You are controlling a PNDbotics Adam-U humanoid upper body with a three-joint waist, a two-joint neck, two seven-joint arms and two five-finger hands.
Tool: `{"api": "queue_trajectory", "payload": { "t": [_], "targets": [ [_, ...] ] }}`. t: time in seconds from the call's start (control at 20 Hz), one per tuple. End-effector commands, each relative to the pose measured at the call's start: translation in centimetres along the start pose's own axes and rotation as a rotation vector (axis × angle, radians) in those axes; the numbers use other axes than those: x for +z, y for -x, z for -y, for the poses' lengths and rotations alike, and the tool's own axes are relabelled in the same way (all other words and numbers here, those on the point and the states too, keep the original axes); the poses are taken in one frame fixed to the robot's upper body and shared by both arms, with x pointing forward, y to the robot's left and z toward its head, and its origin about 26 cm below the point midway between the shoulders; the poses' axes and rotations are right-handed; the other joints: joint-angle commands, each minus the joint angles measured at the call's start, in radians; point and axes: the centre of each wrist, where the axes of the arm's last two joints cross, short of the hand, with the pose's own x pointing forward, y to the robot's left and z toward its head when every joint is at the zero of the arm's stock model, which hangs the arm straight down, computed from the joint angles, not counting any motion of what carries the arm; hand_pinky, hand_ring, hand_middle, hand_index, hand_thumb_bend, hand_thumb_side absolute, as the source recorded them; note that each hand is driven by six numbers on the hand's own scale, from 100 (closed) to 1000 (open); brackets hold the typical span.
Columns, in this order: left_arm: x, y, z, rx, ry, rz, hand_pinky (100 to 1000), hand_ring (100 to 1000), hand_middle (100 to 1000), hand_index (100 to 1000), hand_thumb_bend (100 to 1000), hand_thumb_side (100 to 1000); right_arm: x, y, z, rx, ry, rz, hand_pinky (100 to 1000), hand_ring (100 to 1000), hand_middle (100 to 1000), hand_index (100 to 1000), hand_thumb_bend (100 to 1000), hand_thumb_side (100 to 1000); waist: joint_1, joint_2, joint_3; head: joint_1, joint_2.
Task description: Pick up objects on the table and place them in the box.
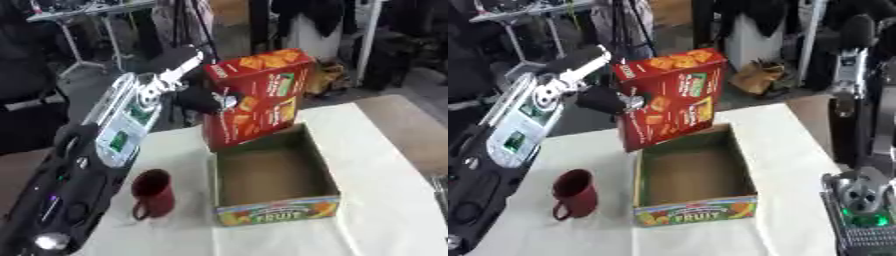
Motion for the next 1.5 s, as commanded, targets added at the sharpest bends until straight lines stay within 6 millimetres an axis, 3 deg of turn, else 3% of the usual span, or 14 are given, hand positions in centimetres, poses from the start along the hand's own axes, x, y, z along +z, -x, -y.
{"api": "queue_trajectory", "payload": {
  "t": [0.05,0.5,0.6,0.65,0.7,0.75,0.8,0.85,1.05,1.5],
  "targets": [
    [-0.1,-0.4,-0.2,-0.009,-0.017,0.008,112,317,409,498,159,469,-0.7,-0.6,0.1,-0.018,0.014,0.029,997,925,871,855,100,1000,-0.012,-0.012,-0.001,-0.001,-0.008],
    [-0.8,0.0,2.3,0.01,-0.004,-0.035,114,317,405,496,172,477,-0.8,-0.7,0.0,-0.023,0.019,0.032,997,924,871,854,100,1000,-0.014,-0.008,-0.008,-0.002,-0.015],
    [-1.0,0.1,2.8,0.019,-0.013,-0.047,152,344,419,498,116,508,-0.8,-0.7,0.0,-0.024,0.018,0.032,997,924,870,854,100,1000,-0.014,-0.007,-0.01,-0.001,-0.018],
    [-1.0,0.2,3.0,0.028,-0.021,-0.051,233,405,468,545,100,621,-0.8,-0.7,0.0,-0.025,0.018,0.032,996,924,870,854,100,1000,-0.014,-0.007,-0.011,-0.002,-0.02],
    [-1.1,0.3,3.1,0.038,-0.029,-0.052,253,420,481,560,100,643,-0.8,-0.8,0.0,-0.026,0.018,0.032,996,923,870,854,100,1000,-0.014,-0.006,-0.012,-0.002,-0.021],
    [-1.2,0.4,3.3,0.043,-0.034,-0.049,331,478,534,617,108,713,-0.8,-0.8,0.0,-0.026,0.018,0.032,996,923,870,854,100,1000,-0.013,-0.006,-0.013,-0.002,-0.021],
    [-1.3,0.4,3.4,0.045,-0.036,-0.046,448,572,635,725,168,810,-0.8,-0.8,0.0,-0.026,0.018,0.032,995,923,870,854,100,1000,-0.013,-0.006,-0.014,-0.002,-0.021],
    [-1.4,0.4,3.4,0.032,-0.026,-0.038,520,654,718,813,199,837,-0.8,-0.8,-0.1,-0.027,0.017,0.032,995,923,870,853,100,1000,-0.012,-0.007,-0.014,-0.003,-0.021],
    [-1.6,0.6,3.3,-0.019,0.015,-0.015,595,743,814,911,212,852,-0.8,-0.8,-0.1,-0.028,0.016,0.031,995,923,870,853,100,1000,-0.01,-0.006,-0.015,-0.003,-0.021],
    [-1.8,0.8,3.4,-0.056,0.009,-0.015,656,803,874,961,237,880,-0.9,-0.8,-0.1,-0.033,0.017,0.034,995,923,870,853,100,1000,-0.009,-0.001,-0.022,-0.007,-0.025]
  ]
}}
